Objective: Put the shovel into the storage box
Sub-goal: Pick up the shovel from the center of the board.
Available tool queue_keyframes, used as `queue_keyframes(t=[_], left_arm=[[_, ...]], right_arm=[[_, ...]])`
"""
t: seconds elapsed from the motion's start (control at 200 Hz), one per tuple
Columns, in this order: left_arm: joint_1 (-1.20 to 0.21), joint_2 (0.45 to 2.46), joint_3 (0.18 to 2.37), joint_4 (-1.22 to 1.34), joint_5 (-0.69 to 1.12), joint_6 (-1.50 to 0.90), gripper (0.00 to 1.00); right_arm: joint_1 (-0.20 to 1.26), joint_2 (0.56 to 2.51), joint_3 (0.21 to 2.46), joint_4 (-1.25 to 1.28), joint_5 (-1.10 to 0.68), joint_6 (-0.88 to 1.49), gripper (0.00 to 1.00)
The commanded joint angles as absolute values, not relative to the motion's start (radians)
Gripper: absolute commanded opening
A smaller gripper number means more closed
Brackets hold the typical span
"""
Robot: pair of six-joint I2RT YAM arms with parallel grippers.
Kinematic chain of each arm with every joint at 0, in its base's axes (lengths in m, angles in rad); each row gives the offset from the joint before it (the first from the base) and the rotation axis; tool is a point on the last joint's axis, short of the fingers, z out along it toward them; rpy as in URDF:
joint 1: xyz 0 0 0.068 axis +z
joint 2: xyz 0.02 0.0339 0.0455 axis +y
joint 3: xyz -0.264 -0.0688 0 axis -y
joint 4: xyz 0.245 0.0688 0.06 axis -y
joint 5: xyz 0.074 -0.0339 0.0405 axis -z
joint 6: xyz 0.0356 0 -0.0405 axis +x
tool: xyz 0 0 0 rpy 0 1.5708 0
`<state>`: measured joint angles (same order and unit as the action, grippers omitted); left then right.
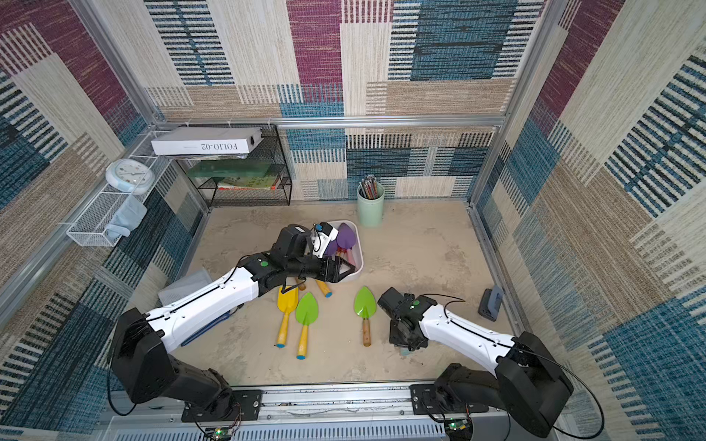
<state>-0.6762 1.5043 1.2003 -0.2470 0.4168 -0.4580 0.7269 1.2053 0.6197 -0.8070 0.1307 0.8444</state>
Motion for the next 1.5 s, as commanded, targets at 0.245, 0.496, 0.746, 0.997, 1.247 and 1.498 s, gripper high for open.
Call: queue_keyframes(t=[0.245, 0.496, 0.746, 0.997, 1.247, 1.498], left_arm=[[-0.678, 1.532, 1.193, -0.182, 0.435, -0.487, 0.77], [-0.678, 1.654, 1.239, -0.12, 0.527, -0.53, 0.78], [-0.678, 1.748, 1.301, -0.084, 0.556, -0.545, 0.78], [-0.678, 1.807, 1.35, -0.119, 0.52, -0.514, 0.77], [-0.678, 1.838, 1.362, -0.105, 0.51, -0.52, 0.65], [-0.678, 1.828, 1.348, -0.084, 0.501, -0.532, 0.32]], right_arm=[[0.729, 1.142, 0.662, -0.795, 0.166, 0.794, 0.0], [0.729, 1.131, 0.813, -0.734, 0.17, 0.569, 0.0], [0.729, 1.224, 0.902, -0.71, 0.155, 0.446, 0.0], [0.728, 1.277, 0.97, -0.718, 0.127, 0.395, 0.0], [0.729, 1.259, 1.009, -0.722, 0.104, 0.378, 0.0], [0.729, 1.255, 1.011, -0.718, 0.091, 0.373, 0.0]])
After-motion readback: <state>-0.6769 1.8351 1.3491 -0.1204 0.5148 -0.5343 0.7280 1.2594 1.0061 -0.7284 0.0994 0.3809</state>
